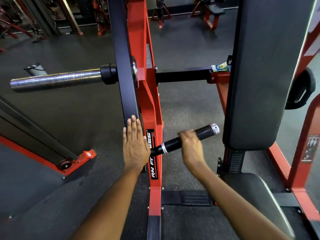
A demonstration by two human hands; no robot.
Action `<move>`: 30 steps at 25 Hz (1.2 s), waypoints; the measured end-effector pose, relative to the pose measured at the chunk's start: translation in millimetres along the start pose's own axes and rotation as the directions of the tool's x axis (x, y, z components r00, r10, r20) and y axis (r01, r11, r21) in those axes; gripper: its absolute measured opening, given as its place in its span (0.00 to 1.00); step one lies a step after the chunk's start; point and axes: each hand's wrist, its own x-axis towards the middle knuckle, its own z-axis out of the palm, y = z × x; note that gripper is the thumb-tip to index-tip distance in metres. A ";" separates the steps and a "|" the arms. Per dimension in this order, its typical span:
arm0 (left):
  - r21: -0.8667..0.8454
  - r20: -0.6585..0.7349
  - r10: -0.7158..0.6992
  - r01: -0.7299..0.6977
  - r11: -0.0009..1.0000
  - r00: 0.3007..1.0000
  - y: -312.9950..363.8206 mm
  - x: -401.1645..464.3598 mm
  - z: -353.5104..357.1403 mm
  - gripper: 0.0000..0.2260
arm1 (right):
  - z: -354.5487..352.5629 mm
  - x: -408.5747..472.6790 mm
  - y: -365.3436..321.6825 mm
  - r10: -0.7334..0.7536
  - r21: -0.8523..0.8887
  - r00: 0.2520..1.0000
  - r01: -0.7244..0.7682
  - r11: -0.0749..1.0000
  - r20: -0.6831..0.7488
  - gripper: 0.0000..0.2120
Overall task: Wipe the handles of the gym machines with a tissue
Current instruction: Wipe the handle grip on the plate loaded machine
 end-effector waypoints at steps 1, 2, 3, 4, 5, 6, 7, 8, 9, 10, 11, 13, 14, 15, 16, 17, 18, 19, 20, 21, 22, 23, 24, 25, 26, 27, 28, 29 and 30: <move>-0.007 -0.002 0.002 -0.002 1.000 1.000 0.5 -0.4 -0.5 0.27 | 8.7 -2.6 -12.5 -0.083 0.009 0.994 0.082 0.997 0.067 0.17; -0.008 -0.004 0.005 -0.005 1.000 1.000 1.0 -0.8 -0.9 0.27 | 15.3 -3.7 -19.5 -0.193 0.006 0.973 0.194 0.981 0.128 0.17; -0.005 -0.003 0.006 -0.006 1.000 1.000 1.2 -0.8 -1.0 0.27 | 15.0 -2.2 -21.0 -0.296 0.005 0.938 0.300 0.954 0.180 0.17; 0.001 0.002 0.004 -0.004 1.000 1.000 0.8 -0.5 -1.0 0.27 | 8.8 4.0 -16.1 -0.363 -0.003 0.903 0.373 0.928 0.229 0.18; 0.006 0.009 0.001 -0.001 1.000 1.000 0.1 0.0 -1.1 0.27 | 0.1 12.1 -6.4 -0.386 -0.021 0.883 0.406 0.914 0.267 0.18; 0.008 0.015 0.000 0.000 1.000 1.000 -0.1 -0.2 -1.1 0.27 | -8.2 22.2 6.3 -0.360 -0.061 0.882 0.396 0.916 0.304 0.17; 0.007 0.017 0.000 0.000 1.000 1.000 0.0 0.1 -1.3 0.27 | -17.6 32.9 18.9 -0.299 -0.122 0.896 0.354 0.927 0.327 0.16; 0.004 0.020 -0.001 0.001 1.000 1.000 0.1 0.2 -1.6 0.27 | -26.6 43.3 28.7 -0.223 -0.170 0.910 0.295 0.940 0.349 0.16; 0.002 0.025 -0.002 0.002 1.000 1.000 -0.1 0.3 -2.0 0.27 | -32.9 50.5 34.6 -0.152 -0.183 0.920 0.230 0.956 0.363 0.17; 0.003 0.028 -0.002 0.002 1.000 1.000 -0.3 0.4 -2.0 0.27 | -36.4 54.4 35.9 -0.100 -0.181 0.924 0.177 0.967 0.368 0.17; 0.004 0.027 -0.004 0.003 1.000 1.000 -0.4 0.3 -2.0 0.27 | -38.0 54.9 34.6 -0.066 -0.182 0.930 0.140 0.973 0.362 0.17; 0.001 0.024 -0.008 0.008 1.000 1.000 -0.1 0.6 -2.0 0.27 | -41.9 52.5 38.0 -0.012 -0.210 0.954 0.078 0.974 0.298 0.14; 0.000 0.025 -0.008 0.008 1.000 1.000 -0.5 0.4 -1.6 0.27 | -46.8 49.9 44.2 0.024 -0.199 0.972 0.024 0.980 0.233 0.13; -0.001 0.024 -0.006 0.006 1.000 1.000 -0.7 0.0 -1.1 0.27 | -53.2 47.0 53.2 0.070 -0.143 0.988 -0.050 0.988 0.140 0.11; -0.001 0.020 -0.003 0.003 1.000 1.000 -0.8 -0.4 -0.5 0.27 | -58.8 43.4 63.9 0.147 -0.043 0.989 -0.146 0.988 0.021 0.11; -0.006 0.014 0.000 0.001 1.000 1.000 -0.6 0.1 0.1 0.27 | -61.1 38.5 74.4 0.272 0.080 0.956 -0.265 0.961 -0.109 0.13; -0.012 0.010 -0.001 0.001 1.000 1.000 -0.4 0.5 0.4 0.27 | -58.4 33.9 86.4 0.440 0.240 0.872 -0.390 0.889 -0.216 0.14; -0.017 0.010 -0.003 0.004 1.000 1.000 -0.6 0.3 0.4 0.27 | -52.6 28.0 95.0 0.632 0.469 0.739 -0.484 0.739 -0.234 0.15; -0.020 0.008 -0.006 0.006 1.000 1.000 -0.7 -0.2 0.3 0.27 | -43.4 23.1 95.9 0.784 0.725 0.612 -0.493 0.481 -0.104 0.16; -0.021 0.004 -0.006 0.006 1.000 1.000 -0.6 -0.9 -0.1 0.27 | -32.3 18.2 89.2 0.823 0.892 0.559 -0.418 0.172 0.103 0.15; -0.022 0.002 -0.005 0.005 1.000 1.000 0.0 -1.0 -0.9 0.27 | -19.4 14.3 78.8 0.788 0.942 0.561 -0.328 -0.073 0.256 0.14; -0.023 0.003 -0.005 0.005 1.000 1.000 0.4 -0.5 -1.8 0.27 | -5.9 10.6 65.1 0.753 0.934 0.564 -0.298 -0.195 0.337 0.13; -0.024 0.006 -0.005 0.005 1.000 1.000 0.6 -0.1 -2.7 0.28 | 7.6 5.2 47.8 0.729 0.919 0.566 -0.307 -0.247 0.385 0.13; -0.022 0.007 -0.004 0.004 1.000 1.000 0.7 -0.2 -3.3 0.28 | 23.4 -0.6 28.4 0.715 0.906 0.564 -0.334 -0.261 0.414 0.13; -0.018 0.003 -0.006 0.006 1.000 1.000 0.9 -0.4 -3.6 0.28 | 39.1 -6.5 8.9 0.694 0.893 0.569 -0.358 -0.274 0.441 0.13; -0.015 0.001 -0.009 0.009 1.000 1.000 1.5 -0.1 -3.9 0.28 | 51.7 -12.9 -10.0 0.663 0.878 0.581 -0.375 -0.297 0.472 0.14; -0.014 0.002 -0.012 0.012 1.000 1.000 1.6 0.7 -4.2 0.28 | 61.4 -16.9 -25.0 0.626 0.865 0.598 -0.384 -0.324 0.500 0.14; -0.015 0.002 -0.011 0.011 1.000 1.000 1.7 0.9 -4.2 0.28 | 65.7 -18.7 -35.9 0.602 0.846 0.596 -0.402 -0.350 0.532 0.14; -0.014 0.000 -0.008 0.008 1.000 1.000 2.0 0.8 -4.2 0.28 | 64.6 -18.0 -40.1 0.589 0.826 0.582 -0.440 -0.353 0.561 0.13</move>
